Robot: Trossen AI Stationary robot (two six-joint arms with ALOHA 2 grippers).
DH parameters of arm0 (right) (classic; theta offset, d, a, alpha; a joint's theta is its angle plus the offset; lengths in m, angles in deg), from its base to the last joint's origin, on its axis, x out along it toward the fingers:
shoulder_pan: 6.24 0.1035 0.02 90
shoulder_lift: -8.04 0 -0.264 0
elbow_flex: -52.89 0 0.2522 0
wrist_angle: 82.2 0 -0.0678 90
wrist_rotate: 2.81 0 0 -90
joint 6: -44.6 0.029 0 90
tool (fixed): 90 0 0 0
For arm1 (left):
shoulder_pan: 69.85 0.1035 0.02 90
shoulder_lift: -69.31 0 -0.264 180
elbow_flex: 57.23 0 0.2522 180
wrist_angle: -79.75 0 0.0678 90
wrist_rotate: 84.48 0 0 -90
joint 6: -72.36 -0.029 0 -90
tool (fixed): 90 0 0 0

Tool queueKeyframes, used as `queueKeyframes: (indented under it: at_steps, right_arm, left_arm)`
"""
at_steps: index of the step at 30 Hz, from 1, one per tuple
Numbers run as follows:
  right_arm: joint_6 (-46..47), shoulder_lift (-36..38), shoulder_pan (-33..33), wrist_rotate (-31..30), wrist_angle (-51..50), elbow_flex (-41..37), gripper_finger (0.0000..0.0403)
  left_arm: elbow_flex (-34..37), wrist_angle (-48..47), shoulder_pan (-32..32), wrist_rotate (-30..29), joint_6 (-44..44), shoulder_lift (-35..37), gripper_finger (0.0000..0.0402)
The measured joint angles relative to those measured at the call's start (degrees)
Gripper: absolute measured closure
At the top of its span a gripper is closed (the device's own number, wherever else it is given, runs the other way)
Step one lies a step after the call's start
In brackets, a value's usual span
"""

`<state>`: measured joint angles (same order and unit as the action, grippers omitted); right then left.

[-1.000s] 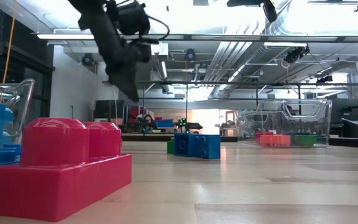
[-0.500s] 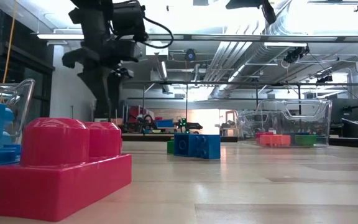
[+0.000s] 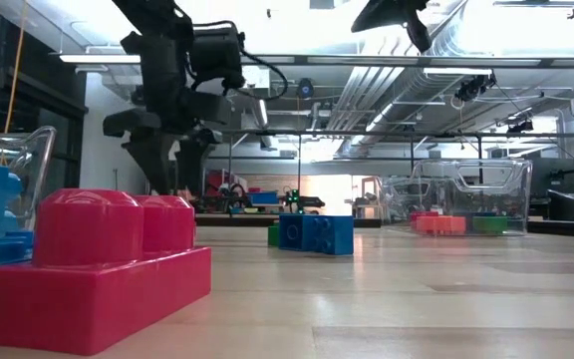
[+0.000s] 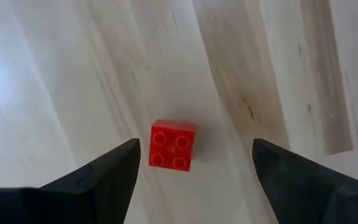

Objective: Sort blocks by size
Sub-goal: Put the small red game piece into the top transparent bin

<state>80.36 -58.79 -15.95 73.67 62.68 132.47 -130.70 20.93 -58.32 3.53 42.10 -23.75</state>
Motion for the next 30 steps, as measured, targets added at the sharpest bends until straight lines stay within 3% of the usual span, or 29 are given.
queueKeyframes:
  at_steps: [14, 23, 26, 30]
  right_arm:
    - [0.3, 0.4, 0.0, 0.5, 0.4, 0.0, 0.0402]
    - [1.3, 0.7, 0.0, 0.6, 0.8, 0.0, 0.0402]
    - [1.7, 2.1, 0.0, 3.4, 3.1, 0.0, 0.0402]
    - [1.3, 5.8, 1.1, 5.2, 6.5, 0.0, 0.0402]
  left_arm:
    - [0.0, 1.2, 3.9, -0.1, -8.2, -8.8, 0.0103]
    - [-0.1, 3.0, 4.7, 2.0, -6.7, -11.3, 0.0108]
    - [-0.2, 3.1, 4.7, 1.7, -6.1, -11.7, 0.0143]
    - [-0.2, 4.5, 4.7, 1.5, -2.6, -11.7, 0.0256]
